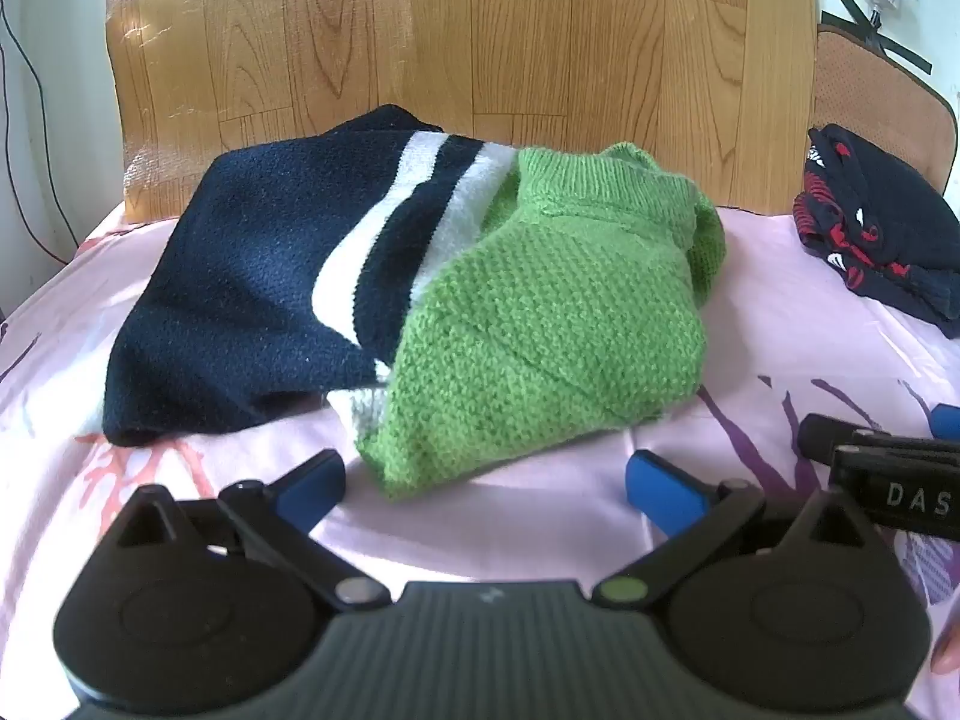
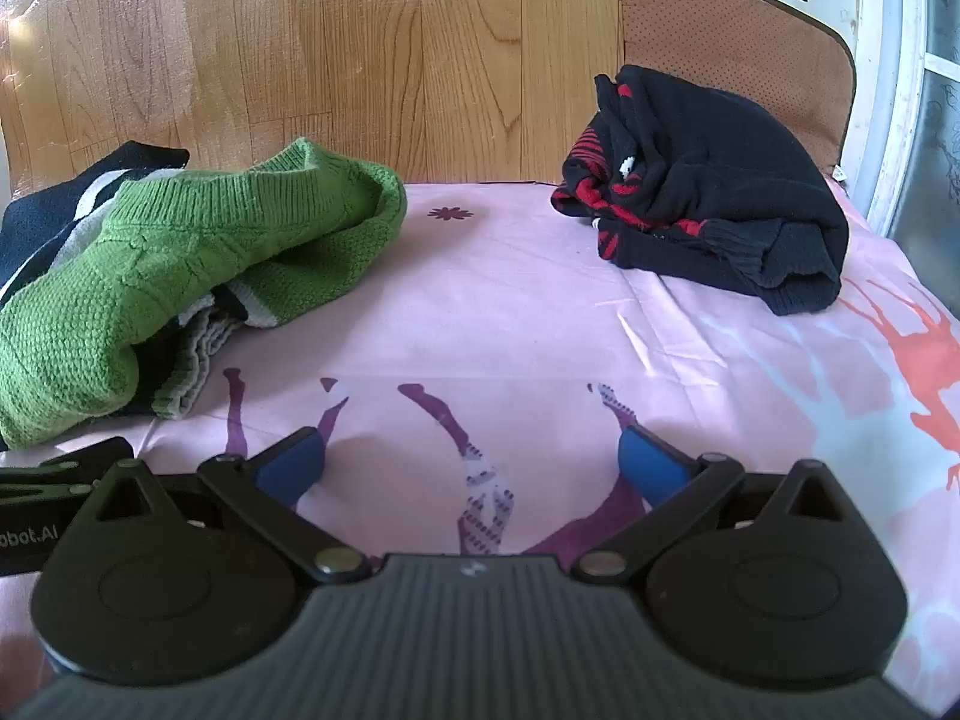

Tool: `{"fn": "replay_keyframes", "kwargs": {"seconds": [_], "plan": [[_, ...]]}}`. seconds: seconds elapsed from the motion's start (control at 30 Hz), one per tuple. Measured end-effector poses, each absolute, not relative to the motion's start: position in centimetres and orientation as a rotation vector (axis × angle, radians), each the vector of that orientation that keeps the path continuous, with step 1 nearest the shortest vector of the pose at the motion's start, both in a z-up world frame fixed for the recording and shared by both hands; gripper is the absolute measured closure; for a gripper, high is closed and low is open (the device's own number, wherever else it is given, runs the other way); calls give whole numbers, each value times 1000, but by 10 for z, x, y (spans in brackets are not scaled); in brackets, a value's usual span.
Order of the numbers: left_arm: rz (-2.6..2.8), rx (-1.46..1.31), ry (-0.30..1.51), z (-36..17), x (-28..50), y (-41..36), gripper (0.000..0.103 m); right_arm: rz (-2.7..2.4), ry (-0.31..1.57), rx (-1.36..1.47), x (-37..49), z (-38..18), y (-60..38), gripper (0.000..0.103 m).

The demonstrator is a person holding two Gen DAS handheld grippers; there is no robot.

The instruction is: Fold small clothes

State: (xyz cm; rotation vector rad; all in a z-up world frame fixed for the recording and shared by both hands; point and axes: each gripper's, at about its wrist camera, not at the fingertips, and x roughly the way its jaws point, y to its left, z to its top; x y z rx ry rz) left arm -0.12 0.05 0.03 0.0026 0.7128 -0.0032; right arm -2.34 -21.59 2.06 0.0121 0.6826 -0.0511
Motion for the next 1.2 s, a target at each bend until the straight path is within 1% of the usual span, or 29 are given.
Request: {"fn": "replay_keyframes", "kwargs": {"seconds": [0.87, 1.2], "plan": [[-19, -2, 710, 2, -12, 2, 0, -51, 683, 12, -23, 21, -216, 0], [-70, 26, 709, 2, -35, -11, 0, -51, 683, 12, -23, 21, -216, 0]]}}
